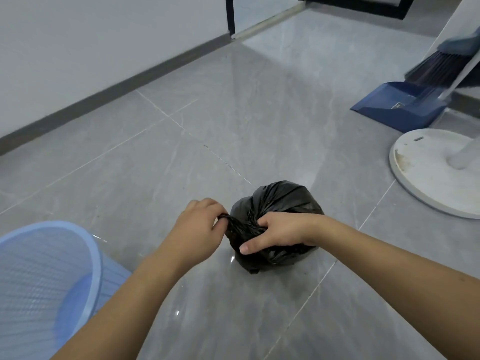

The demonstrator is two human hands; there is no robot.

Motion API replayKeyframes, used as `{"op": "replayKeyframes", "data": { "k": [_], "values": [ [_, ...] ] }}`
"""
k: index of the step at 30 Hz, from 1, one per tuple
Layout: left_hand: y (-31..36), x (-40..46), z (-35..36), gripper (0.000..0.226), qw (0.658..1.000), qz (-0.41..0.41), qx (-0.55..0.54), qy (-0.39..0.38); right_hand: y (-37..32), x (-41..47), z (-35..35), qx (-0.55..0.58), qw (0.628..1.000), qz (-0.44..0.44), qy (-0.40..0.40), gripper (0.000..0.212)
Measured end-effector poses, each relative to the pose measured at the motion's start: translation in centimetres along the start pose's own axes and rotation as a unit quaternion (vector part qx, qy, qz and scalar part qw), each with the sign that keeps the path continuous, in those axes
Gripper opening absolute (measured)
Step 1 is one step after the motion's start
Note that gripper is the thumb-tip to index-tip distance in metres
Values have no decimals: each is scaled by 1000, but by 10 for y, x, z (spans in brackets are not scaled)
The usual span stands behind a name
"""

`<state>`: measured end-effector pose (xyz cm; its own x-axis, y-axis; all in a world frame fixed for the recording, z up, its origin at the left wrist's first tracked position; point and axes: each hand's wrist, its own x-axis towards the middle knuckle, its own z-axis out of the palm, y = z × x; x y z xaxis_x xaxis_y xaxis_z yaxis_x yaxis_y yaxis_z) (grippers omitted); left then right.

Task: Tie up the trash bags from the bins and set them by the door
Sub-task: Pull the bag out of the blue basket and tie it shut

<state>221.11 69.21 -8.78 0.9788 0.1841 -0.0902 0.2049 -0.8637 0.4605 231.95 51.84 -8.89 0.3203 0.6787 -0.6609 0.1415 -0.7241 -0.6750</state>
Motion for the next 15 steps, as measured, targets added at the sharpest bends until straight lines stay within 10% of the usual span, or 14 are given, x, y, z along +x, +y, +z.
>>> {"op": "replayKeyframes", "data": {
  "k": [9,12,15],
  "values": [
    [29,16,1,20,990,-61,-123,-27,-26,-31,-32,-217,971,59,78,35],
    [37,18,7,20,983,-81,-163,-27,-33,-37,-26,-371,915,69,144,53],
    [41,18,13,21,979,-93,-182,-31,-26,-36,-17,-489,839,49,236,26]
  ]
}}
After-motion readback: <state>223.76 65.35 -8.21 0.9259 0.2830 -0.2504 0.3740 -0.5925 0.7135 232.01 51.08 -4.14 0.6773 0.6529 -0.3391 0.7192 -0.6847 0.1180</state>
